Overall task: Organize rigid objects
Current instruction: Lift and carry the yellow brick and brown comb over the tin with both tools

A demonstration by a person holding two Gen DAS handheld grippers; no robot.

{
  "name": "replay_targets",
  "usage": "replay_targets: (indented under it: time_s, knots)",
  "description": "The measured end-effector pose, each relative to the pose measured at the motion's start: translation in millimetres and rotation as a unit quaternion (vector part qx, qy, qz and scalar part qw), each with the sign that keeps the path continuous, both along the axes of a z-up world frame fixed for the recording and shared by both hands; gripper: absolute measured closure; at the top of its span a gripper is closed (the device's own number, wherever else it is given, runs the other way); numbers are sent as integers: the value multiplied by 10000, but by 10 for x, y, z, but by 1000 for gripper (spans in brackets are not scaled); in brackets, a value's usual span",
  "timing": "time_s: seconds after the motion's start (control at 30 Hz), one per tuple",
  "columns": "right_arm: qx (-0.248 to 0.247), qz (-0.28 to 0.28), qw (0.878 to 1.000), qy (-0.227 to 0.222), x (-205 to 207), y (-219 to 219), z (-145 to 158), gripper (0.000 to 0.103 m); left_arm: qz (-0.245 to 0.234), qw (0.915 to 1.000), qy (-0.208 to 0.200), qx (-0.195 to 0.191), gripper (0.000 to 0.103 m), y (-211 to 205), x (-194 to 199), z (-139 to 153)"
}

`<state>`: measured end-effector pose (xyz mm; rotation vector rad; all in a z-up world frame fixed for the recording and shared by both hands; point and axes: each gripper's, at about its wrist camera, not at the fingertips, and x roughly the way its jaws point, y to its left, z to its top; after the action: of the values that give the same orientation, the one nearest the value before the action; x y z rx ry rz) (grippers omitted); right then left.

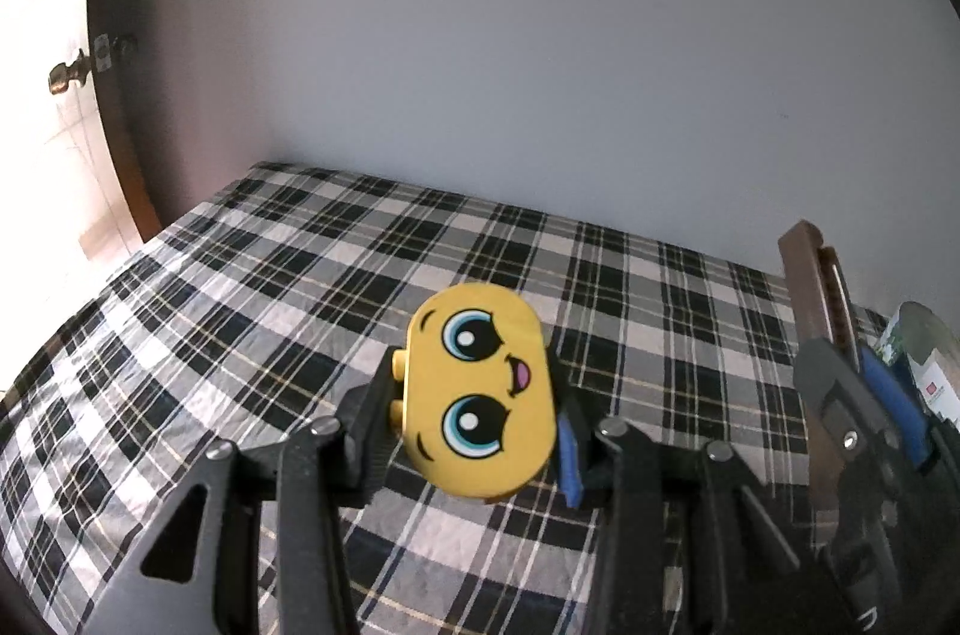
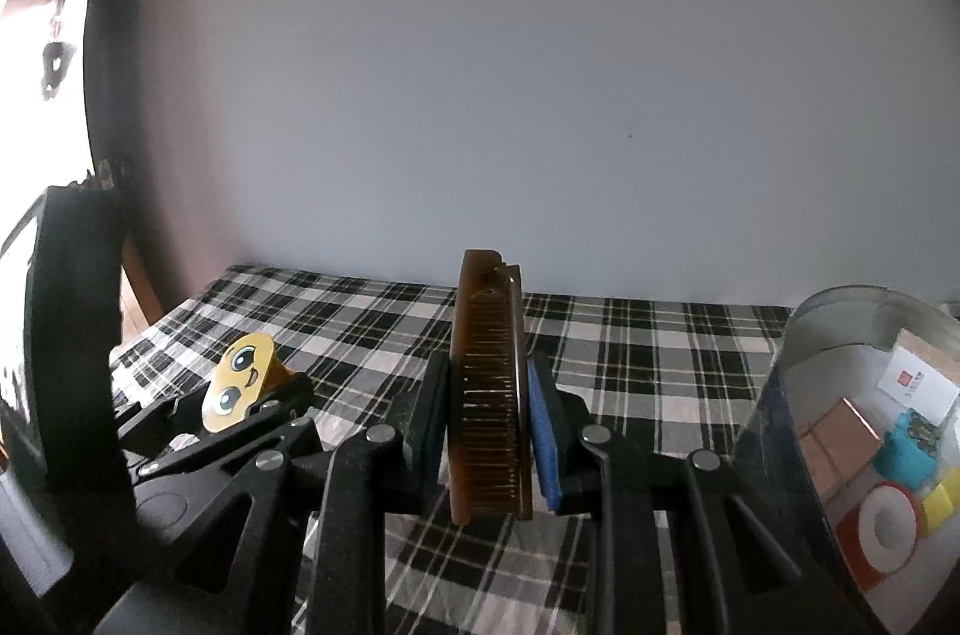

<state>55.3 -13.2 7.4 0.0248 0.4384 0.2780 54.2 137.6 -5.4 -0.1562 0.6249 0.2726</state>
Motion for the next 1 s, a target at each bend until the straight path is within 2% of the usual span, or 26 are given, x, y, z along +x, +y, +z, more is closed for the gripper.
replay_targets:
  time_s: [0.3, 0.53, 1.0]
  knots:
    - [-43, -49, 9999, -99, -149, -8, 10, 75, 62, 9997, -148, 187, 61, -33, -143, 37]
    - [-97, -72, 9997, -194, -252, 22, 9, 75, 81, 9997, -165, 158, 61, -21, -226, 35]
    - [-16, -116, 9999, -107, -334, -34, -12, 75, 115, 9996, -222, 129, 61, -30, -315, 41]
